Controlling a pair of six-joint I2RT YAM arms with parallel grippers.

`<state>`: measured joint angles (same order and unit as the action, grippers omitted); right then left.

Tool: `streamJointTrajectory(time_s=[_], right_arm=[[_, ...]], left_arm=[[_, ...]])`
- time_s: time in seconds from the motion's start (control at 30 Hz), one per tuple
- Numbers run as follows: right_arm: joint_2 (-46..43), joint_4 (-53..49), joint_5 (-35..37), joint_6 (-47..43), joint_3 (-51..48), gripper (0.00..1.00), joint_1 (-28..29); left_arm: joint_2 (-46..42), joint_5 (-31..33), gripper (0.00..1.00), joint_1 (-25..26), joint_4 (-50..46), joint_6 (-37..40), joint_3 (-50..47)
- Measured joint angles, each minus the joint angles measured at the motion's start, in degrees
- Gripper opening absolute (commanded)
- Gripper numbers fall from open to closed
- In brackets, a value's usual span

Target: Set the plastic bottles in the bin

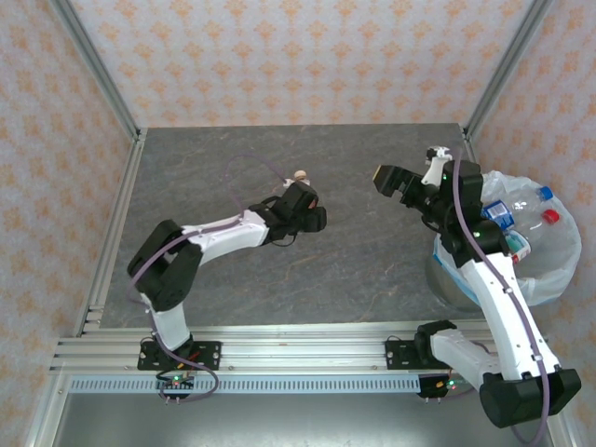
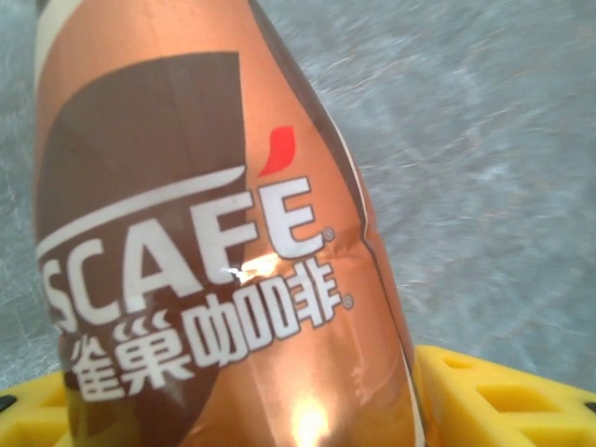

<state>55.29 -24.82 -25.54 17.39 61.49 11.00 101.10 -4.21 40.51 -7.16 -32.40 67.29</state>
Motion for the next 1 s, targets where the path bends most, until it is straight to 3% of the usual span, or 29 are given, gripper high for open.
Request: streamJointTrajectory(time_s=[0.37,1.0], right_arm=[[10.4,1.3,0.0,2.9,4.2,0.99,6.4],[24.5,2.3,-6.0,6.8,9.0,0.75,9.6]], left_arm=[[-9.6,-5.1,0.56,2.7,5.0,7.5,-6.4],[-12.3,-12.1,0.56,6.7,10.0,13.0,-6.4]])
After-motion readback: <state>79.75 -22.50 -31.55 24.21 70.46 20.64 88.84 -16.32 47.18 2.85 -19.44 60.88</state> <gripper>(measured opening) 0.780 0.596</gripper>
